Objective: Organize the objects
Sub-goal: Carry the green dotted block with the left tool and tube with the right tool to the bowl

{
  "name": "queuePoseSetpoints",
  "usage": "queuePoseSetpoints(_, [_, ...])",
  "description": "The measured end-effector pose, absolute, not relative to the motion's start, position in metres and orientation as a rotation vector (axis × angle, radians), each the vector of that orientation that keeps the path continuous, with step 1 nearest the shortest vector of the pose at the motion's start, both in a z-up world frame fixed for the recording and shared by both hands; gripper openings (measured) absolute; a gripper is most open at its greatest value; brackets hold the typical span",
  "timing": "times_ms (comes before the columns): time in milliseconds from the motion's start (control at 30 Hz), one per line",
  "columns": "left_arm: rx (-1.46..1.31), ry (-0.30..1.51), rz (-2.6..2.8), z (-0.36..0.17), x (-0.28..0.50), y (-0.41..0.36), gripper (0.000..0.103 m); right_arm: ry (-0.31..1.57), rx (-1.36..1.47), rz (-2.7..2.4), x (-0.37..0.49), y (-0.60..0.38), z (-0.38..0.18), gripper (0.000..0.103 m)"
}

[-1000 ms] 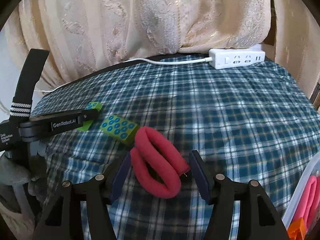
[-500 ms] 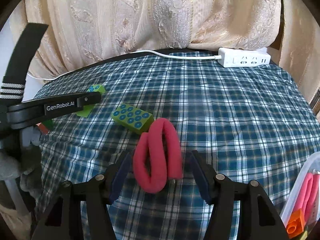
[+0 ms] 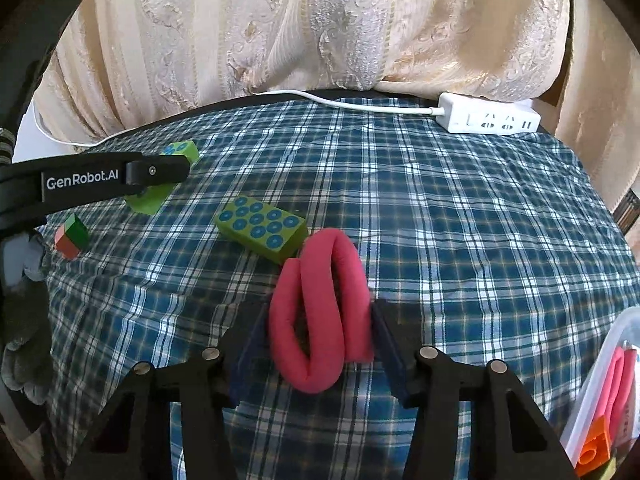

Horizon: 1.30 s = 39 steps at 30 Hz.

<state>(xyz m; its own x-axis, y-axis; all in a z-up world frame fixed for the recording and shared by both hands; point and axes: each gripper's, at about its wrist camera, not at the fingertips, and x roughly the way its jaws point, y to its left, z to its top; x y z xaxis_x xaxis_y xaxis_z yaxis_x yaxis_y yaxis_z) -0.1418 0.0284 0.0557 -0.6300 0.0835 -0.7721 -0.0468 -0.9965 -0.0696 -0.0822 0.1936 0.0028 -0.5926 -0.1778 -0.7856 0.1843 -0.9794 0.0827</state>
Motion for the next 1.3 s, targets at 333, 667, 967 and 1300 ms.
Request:
queuePoseSetpoints(333, [-1.277,-0.051,2.755,0.064,-0.133,0.039,0.03,-0.073,1.243,-2.698,-0.063,0.203,0.021,0.054])
queuePoseSetpoints(667, [-1.226,-0.01,2.718,0.072,-0.121,0.058,0.03,-0.146,1.181,-2.789,-0.029,0.226,0.045,0.054])
queuePoseSetpoints(967, [-1.196,0.037,2.685,0.076,-0.108,0.079,0.03,-0.216,1.129,-2.878,-0.001,0.261,0.063,0.054])
queuePoseSetpoints(1300, [-1.181,0.083,2.647,0.079,-0.092,0.102,0.03,-0.326,1.099,-2.997,0.028,0.314,0.073,0.054])
